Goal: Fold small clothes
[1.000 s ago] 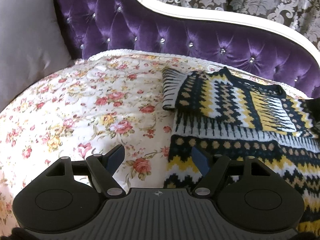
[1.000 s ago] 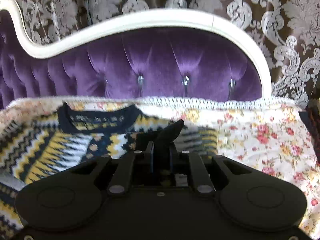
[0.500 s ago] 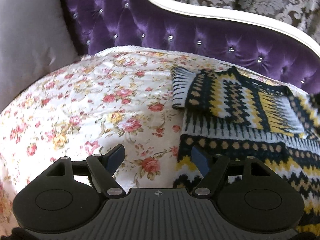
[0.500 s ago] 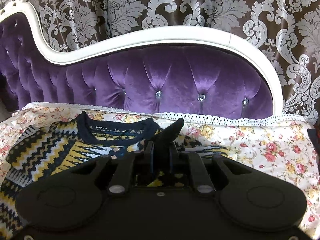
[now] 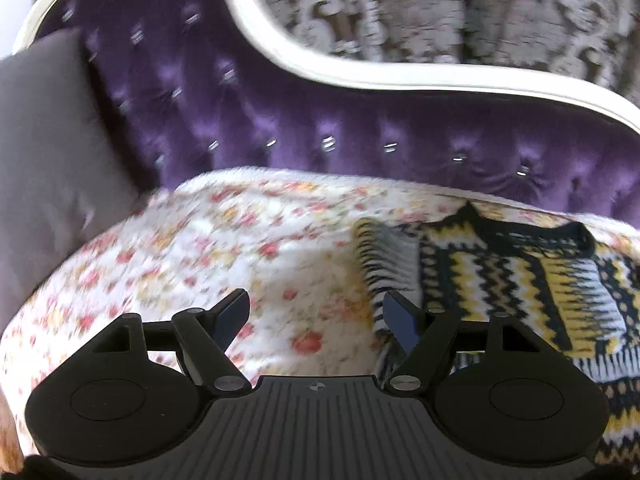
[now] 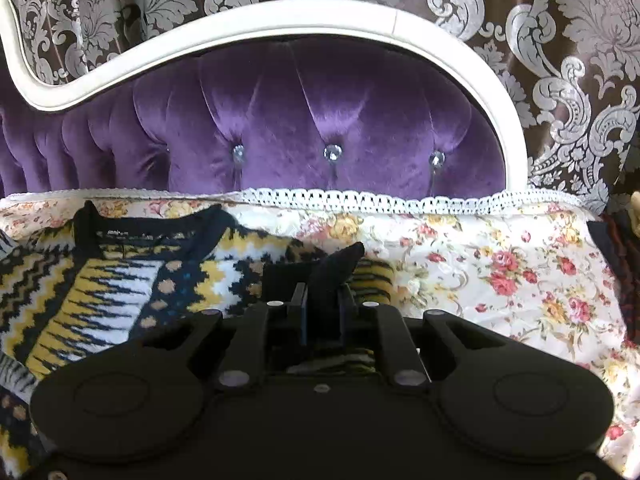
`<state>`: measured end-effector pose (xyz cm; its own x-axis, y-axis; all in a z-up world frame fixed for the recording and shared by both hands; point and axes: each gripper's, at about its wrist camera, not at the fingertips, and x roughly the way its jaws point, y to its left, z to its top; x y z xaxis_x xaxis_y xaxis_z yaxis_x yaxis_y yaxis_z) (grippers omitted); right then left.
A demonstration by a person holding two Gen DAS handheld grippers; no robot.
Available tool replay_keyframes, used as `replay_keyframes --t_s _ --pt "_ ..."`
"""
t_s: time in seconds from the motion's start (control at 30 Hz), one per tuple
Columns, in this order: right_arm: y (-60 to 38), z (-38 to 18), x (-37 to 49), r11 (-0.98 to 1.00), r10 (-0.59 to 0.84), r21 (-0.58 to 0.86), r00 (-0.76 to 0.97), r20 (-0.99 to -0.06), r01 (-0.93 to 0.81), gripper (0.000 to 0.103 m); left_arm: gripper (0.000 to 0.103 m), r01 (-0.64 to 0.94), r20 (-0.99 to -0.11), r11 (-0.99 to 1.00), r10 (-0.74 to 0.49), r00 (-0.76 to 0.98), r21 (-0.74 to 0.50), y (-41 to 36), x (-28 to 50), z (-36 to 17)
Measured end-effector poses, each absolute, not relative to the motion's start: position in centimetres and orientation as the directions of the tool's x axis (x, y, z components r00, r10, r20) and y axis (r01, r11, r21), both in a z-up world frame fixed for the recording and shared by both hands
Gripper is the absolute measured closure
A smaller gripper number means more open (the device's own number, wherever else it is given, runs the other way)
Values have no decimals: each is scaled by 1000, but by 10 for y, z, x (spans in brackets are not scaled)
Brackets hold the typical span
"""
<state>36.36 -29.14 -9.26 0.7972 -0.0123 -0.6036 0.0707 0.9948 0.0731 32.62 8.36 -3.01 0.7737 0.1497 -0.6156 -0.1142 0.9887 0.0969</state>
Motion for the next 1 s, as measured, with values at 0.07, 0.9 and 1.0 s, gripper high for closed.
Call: replay_keyframes --t_s 0.07,0.9,1.0 --pt "-294 -95 362 993 -1 91 795 -607 71 82 30 -69 -618 987 143 773 143 75 321 -42" --pt "-311 -98 358 983 61 175 781 -621 61 72 31 -268 -669 956 278 689 122 125 321 -76" --pt "-318 -88 346 977 15 181 804 -595 115 55 31 -263 -613 960 263 745 93 120 314 -50"
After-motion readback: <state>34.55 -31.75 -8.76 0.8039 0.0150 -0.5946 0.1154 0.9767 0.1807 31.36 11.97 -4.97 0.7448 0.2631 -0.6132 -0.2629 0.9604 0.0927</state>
